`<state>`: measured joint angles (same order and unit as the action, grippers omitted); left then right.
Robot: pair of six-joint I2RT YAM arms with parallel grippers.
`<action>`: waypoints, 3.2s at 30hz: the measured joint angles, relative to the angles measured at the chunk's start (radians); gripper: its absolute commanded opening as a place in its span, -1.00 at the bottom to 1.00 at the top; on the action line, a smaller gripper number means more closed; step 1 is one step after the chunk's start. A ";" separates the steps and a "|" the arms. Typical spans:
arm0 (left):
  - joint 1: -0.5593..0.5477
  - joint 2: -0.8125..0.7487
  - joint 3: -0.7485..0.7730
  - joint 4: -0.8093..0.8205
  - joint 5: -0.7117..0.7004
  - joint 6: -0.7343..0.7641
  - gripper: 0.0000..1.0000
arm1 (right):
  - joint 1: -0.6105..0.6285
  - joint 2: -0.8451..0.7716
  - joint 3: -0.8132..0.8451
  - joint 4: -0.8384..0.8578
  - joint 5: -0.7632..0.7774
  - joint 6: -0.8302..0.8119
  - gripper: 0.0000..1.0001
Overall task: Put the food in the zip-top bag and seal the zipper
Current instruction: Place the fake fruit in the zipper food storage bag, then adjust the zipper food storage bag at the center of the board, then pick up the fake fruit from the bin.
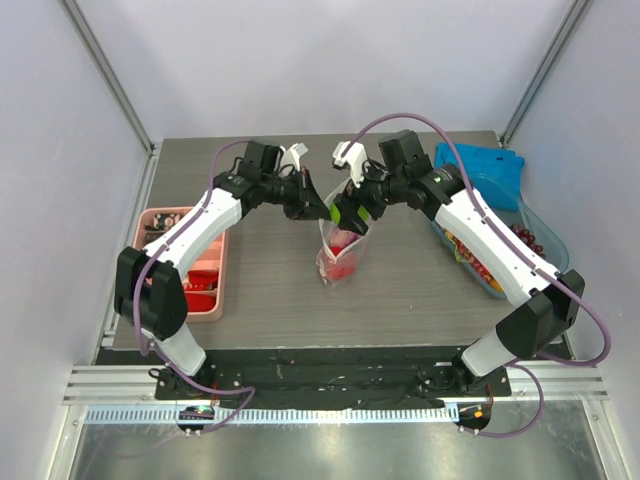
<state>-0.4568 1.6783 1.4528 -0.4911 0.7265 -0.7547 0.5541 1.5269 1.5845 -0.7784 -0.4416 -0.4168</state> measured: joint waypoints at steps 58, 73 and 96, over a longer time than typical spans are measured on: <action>-0.046 0.136 0.205 -0.541 -0.254 0.437 -1.00 | -0.174 0.056 -0.065 -0.183 -0.256 0.291 0.53; -0.045 0.027 0.227 -0.436 -0.219 0.394 -1.00 | -0.798 0.024 0.127 -0.374 -0.199 -0.002 0.90; -0.045 0.024 0.199 -0.381 -0.211 0.378 -0.99 | -0.814 0.287 -0.037 -0.081 -0.019 -0.058 -0.26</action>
<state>-0.5018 1.7020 1.6516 -0.8719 0.5156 -0.3771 -0.2604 1.8141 1.5475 -0.8593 -0.4606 -0.4744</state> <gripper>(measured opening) 0.025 0.588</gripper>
